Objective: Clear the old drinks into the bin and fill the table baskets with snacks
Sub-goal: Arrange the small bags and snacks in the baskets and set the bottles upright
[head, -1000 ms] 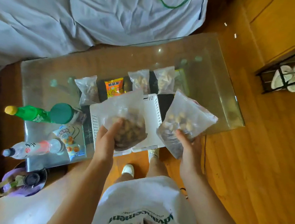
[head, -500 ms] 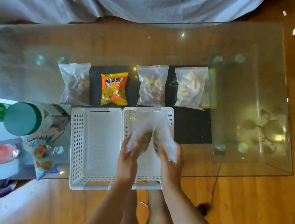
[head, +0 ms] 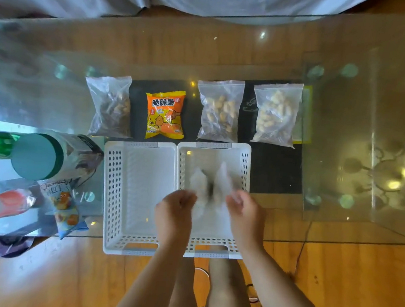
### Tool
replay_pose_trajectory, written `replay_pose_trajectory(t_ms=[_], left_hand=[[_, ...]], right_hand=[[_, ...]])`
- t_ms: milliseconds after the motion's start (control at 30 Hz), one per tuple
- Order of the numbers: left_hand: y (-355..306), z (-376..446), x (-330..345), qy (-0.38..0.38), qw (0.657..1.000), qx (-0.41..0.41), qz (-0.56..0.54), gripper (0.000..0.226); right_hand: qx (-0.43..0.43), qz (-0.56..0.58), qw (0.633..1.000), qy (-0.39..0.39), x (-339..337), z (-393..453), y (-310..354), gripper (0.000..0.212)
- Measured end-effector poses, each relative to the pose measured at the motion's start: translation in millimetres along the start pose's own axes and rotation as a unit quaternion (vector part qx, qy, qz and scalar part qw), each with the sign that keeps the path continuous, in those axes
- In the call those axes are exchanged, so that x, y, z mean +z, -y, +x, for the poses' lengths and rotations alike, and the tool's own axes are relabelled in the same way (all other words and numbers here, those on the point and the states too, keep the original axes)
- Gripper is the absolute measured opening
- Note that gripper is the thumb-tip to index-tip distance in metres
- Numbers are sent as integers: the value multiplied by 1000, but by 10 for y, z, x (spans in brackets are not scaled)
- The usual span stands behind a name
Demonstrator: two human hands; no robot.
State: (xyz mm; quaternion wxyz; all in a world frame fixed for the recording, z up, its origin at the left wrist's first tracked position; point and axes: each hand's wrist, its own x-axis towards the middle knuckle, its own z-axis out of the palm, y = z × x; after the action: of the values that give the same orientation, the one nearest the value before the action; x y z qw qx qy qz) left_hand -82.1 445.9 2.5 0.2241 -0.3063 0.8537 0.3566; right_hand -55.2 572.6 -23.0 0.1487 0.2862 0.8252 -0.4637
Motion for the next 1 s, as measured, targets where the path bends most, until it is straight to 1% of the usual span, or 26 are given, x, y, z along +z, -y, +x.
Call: replay_pose_trajectory(t_ms=[33, 67, 100, 200, 233, 300, 333, 367, 400, 433, 467, 533, 567, 600, 667, 733, 767, 833, 867, 900, 933, 967, 1000], left_hand=[[39, 37, -32, -28, 999, -26, -20, 15], [71, 64, -59, -41, 997, -46, -39, 18], [86, 73, -70, -34, 996, -55, -57, 20], [-16, -48, -58, 24, 994, -37, -98, 24], [-53, -102, -61, 29, 993, -27, -111, 28], [-74, -173, -70, 10, 993, -9, -115, 31], [-56, -181, -68, -4, 994, 4, -106, 25], [-35, -181, -70, -8, 996, 4, -92, 14], [-7, -177, -71, -8, 998, -7, -68, 17], [31, -164, -65, -3, 998, -28, -48, 27], [59, -144, -61, 3, 998, -48, -33, 28], [75, -111, -78, 15, 998, -63, -24, 14], [65, -109, -86, 24, 997, -59, -30, 15], [52, -107, -102, 31, 998, -42, -44, 19], [17, -135, -126, 43, 997, 6, -60, 24], [-4, -163, -122, 46, 997, 31, -54, 21], [11, -157, -114, 44, 998, 28, -38, 18], [65, -127, -106, 43, 999, -5, 5, 24], [91, -98, -98, 44, 999, -24, 14, 22], [107, -64, -105, 50, 998, -35, 22, 11], [108, -37, -112, 58, 997, -37, 31, 9], [103, -3, -117, 67, 996, -26, 44, 19], [88, 28, -129, 77, 995, -6, 57, 23]], right_hand=[[31, 12, 998, -44, -74, 44, -22, 13], [56, 24, 995, -73, -139, 68, -37, 9], [68, 35, 994, -80, -180, 69, -40, 10], [45, 89, 995, -16, -178, -85, 77, 21], [31, 106, 994, -4, -176, -163, 120, 22], [14, 116, 993, -12, -190, -281, 140, 15], [16, 106, 994, -19, -197, -306, 126, 12], [26, 88, 996, -24, -203, -314, 103, 12], [40, 66, 997, -28, -207, -297, 79, 16], [53, 52, 997, -31, -209, -262, 63, 20], [61, 45, 997, -32, -210, -216, 58, 22], [68, 46, 996, -16, -198, -134, 80, 15], [64, 45, 997, -6, -196, -116, 85, 8], [53, 47, 997, -2, -201, -116, 103, 5], [24, 61, 998, -14, -219, -150, 136, 13], [16, 79, 996, -27, -234, -189, 159, 7], [19, 74, 997, -24, -226, -196, 148, 6], [40, 36, 998, -11, -196, -181, 67, 19], [53, 16, 998, -2, -182, -158, 25, 23], [62, -1, 998, 6, -169, -131, -4, 22], [62, -14, 998, 11, -160, -106, -27, 19], [55, -22, 998, 14, -155, -86, -45, 14], [46, -23, 999, 16, -157, -77, -55, 12]])
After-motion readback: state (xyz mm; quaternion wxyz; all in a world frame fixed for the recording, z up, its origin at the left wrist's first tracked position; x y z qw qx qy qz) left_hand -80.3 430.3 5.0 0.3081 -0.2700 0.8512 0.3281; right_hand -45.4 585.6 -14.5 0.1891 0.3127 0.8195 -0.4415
